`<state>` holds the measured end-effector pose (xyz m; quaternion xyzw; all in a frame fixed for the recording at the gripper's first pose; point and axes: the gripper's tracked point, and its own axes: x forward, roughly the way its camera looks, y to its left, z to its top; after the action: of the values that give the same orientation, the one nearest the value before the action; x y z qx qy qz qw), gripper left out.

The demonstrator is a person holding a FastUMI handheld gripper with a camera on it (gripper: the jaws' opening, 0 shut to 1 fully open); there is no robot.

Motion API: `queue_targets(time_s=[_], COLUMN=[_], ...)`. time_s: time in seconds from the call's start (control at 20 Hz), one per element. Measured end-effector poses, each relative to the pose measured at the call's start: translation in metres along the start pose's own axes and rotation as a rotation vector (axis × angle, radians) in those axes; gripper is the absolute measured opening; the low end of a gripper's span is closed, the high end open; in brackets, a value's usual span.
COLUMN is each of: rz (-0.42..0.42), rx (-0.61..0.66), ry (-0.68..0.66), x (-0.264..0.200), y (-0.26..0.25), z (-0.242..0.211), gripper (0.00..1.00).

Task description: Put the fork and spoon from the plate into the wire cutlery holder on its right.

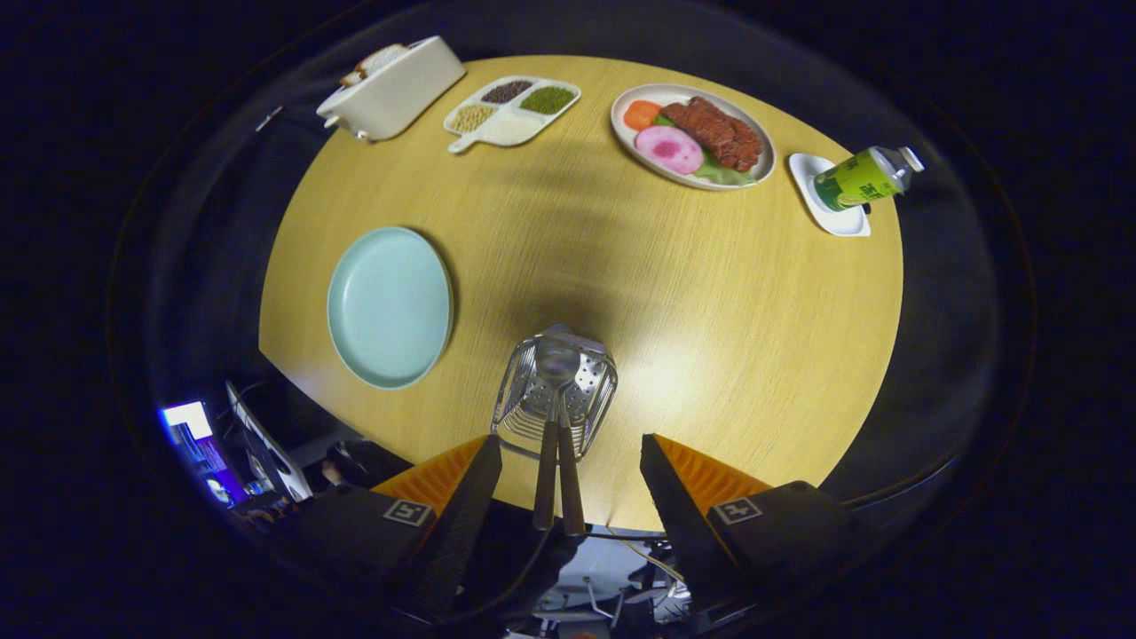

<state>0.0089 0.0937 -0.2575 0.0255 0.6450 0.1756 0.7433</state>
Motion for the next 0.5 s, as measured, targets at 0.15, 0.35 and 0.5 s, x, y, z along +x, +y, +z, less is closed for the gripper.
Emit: queue_targets(time_s=[0.15, 0.35, 0.5], rz=[-0.012, -0.051, -0.07], rx=[0.032, 0.141, 0.17], ry=[-0.242, -0.552, -0.73], x=[-0.03, -0.081, -0.111], y=[-0.01, -0.025, -0.034], z=[0.017, 0.031, 0.033], gripper=[0.97, 0.98, 0.99])
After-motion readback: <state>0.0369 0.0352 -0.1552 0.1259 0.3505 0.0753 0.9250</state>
